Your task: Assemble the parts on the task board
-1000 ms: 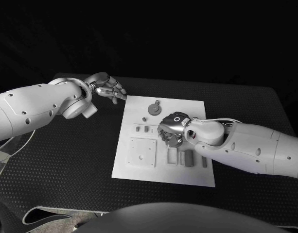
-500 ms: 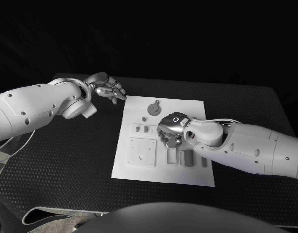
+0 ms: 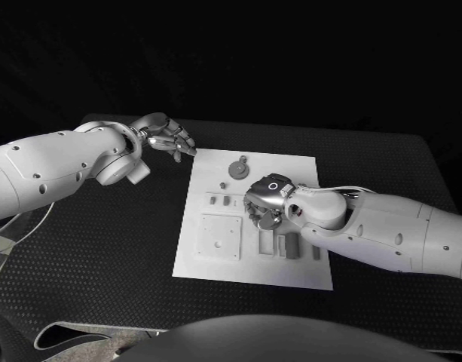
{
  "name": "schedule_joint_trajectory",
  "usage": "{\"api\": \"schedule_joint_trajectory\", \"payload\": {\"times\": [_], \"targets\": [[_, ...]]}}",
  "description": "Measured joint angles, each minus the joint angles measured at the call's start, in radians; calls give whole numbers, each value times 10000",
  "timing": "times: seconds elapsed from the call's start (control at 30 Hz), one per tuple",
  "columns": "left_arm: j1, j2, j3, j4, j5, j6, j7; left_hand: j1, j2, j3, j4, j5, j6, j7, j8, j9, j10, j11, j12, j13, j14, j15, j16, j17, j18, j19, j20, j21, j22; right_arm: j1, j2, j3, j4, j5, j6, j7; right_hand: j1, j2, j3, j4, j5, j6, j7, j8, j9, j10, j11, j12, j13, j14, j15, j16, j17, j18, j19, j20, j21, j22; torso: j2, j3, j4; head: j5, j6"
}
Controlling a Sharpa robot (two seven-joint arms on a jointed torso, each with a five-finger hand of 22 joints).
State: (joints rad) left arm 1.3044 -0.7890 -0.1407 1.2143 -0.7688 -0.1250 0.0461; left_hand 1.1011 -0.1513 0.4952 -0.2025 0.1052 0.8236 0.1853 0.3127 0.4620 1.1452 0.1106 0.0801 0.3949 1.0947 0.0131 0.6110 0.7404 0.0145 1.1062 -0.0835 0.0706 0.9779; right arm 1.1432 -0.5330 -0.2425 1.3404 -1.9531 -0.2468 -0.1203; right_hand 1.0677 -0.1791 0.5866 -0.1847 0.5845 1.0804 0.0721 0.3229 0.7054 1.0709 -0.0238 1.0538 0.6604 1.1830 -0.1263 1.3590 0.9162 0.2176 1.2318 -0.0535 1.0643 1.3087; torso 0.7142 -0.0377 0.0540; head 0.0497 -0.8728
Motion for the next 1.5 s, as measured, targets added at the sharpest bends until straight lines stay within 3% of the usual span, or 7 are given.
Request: {"api": "schedule_joint_trajectory", "payload": {"times": [0.43, 0.7, 0.87, 1.17, 1.27, 1.33, 1.5], "targets": [[-1, 4, -1, -9, -2, 0, 0, 0, 0, 0, 0, 0, 0, -1, 0, 0, 0, 0, 0, 8, 0, 0, 0, 10, -1, 0, 0, 0, 0, 0, -181, 17, 201, -27, -142, -152, -28, 44, 3, 3, -9, 30, -36, 38, 55, 74, -1, -5, -27, 68, -4, 0, 8, 3, 48, -15, 0, 0, 0, 0, 0, 6, 0], [-1, -7, -3, -8, -3, 0, 2, 0, 0, 0, 0, 0, 0, -1, 0, -8, 0, 0, 0, 8, 0, 0, 0, 9, 0, 0, 0, 0, 0, 0, -350, 154, 435, -32, -251, -224, -13, 58, 1, 57, 9, 28, -39, 38, 52, 110, -36, -6, -36, 103, -33, 0, 7, 3, 66, 0, 0, 0, 0, 0, 0, -3, 0], [-1, -24, -5, -10, -3, 32, 8, -1, 1, 0, 0, 0, 217, -82, 111, 7, 48, 3, 0, 51, 23, -23, -67, 61, 0, 0, 0, 0, 0, -1, -472, 380, 586, -34, -326, -273, -12, 58, 1, 57, 9, 27, -40, 37, 51, 111, -37, -7, -36, 123, -24, 0, 7, 4, 66, 0, 0, 0, -1, 0, -1, 1, 0], [-16, -157, -15, 208, 74, 419, -57, -246, 246, -98, 98, 0, 751, -280, 310, 46, 396, -108, 41, 139, 47, -45, -155, 176, 1, 0, 0, 0, 0, 1, -669, 947, 925, -36, -453, -370, -12, 57, 26, 82, 9, 25, -41, 29, 49, 126, -53, -45, -45, 139, -8, 0, 15, 4, 66, 1, 0, 0, -7, 0, 3, -12, 0], [2, -356, -328, 637, 260, 504, -117, -266, 226, -141, 110, 0, 731, -258, 306, 10, 396, -108, 41, 139, 47, -45, -186, 192, 1, 0, 0, 0, 0, 0, -743, 1146, 1037, -36, -481, -404, -12, 56, 26, 82, 8, 25, -41, 27, 47, 128, -54, -45, -45, 140, -7, 0, 15, 4, 66, 1, 0, 0, -8, 0, 0, -12, 6], [-64, -433, -399, 829, 387, 551, -195, -344, 149, -181, 69, 0, 599, -178, 183, -57, 396, -108, 41, 138, 47, -45, -205, 221, 1, 0, 0, 0, -8, -1, -771, 1268, 1088, -34, -495, -425, -12, 56, 26, 82, 8, 25, -42, 27, 47, 128, -55, -45, -45, 141, -7, 0, 15, 4, 66, 1, 0, 0, -8, 0, 1, -12, 37], [-27, -490, -543, 1241, 792, 560, -373, -480, 23, -245, 78, -40, 487, -111, 115, -129, 396, -108, -31, 121, 46, -44, -264, 251, 1, 0, 0, 0, -13, 4, -823, 1536, 1261, -21, -523, -466, -13, 56, 26, 82, 4, 24, -42, 20, 49, 141, -68, -46, -47, 143, -4, 0, 15, 5, 66, 2, 0, 0, -16, 1, 4, -5, 150]]}}
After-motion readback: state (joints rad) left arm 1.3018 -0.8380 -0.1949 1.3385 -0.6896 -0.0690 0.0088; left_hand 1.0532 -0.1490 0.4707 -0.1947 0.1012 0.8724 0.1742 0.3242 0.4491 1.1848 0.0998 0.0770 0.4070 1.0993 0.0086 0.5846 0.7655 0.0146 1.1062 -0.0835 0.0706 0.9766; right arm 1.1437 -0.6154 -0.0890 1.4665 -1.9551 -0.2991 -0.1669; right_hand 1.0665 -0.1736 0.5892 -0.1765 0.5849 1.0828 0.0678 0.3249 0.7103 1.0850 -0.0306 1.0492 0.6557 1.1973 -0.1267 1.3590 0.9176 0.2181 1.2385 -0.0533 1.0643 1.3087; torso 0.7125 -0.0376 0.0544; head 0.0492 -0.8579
